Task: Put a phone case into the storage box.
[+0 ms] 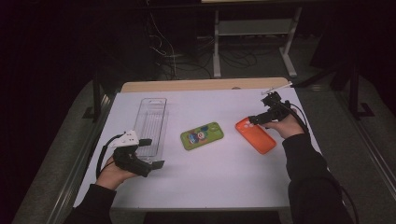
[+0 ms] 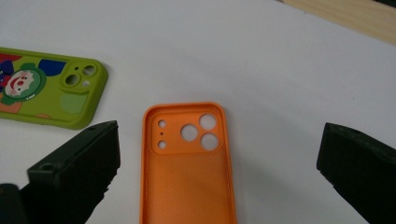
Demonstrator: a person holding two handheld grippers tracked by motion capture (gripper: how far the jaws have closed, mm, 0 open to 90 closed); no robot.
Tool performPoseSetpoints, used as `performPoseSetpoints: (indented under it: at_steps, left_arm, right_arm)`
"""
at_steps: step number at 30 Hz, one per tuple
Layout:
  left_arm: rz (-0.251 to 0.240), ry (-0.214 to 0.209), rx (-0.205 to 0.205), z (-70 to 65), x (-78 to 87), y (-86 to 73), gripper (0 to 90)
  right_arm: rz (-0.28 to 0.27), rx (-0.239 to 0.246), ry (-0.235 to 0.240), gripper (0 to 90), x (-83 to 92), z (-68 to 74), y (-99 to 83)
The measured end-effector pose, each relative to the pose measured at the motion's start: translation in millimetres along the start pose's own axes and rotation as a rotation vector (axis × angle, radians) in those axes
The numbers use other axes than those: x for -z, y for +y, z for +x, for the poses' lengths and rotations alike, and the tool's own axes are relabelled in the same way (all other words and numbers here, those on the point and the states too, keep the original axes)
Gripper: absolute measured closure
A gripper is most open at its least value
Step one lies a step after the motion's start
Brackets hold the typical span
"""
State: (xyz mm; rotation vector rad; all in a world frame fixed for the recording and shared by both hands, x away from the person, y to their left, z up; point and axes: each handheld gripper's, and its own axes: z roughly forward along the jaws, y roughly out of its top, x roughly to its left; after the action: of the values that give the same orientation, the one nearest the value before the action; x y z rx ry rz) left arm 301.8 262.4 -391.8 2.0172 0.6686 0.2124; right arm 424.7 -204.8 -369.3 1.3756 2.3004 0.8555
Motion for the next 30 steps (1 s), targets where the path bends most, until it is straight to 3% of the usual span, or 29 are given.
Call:
performPoseSetpoints:
  at_steps: [20,30]
  left_arm:
    - [0.002,0.002,-0.002,0.0,-0.2,-0.2,0.0]
    - [-0.001,0.001,-0.003,0.3,-0.6,-0.5,0.0]
  right_arm:
    - [0.093,-0.030,0.038,0.0,-23.2,1.0,-30.1]
    - [0.129,-0.003,0.055,0.0,-34.4,3.8,-45.2]
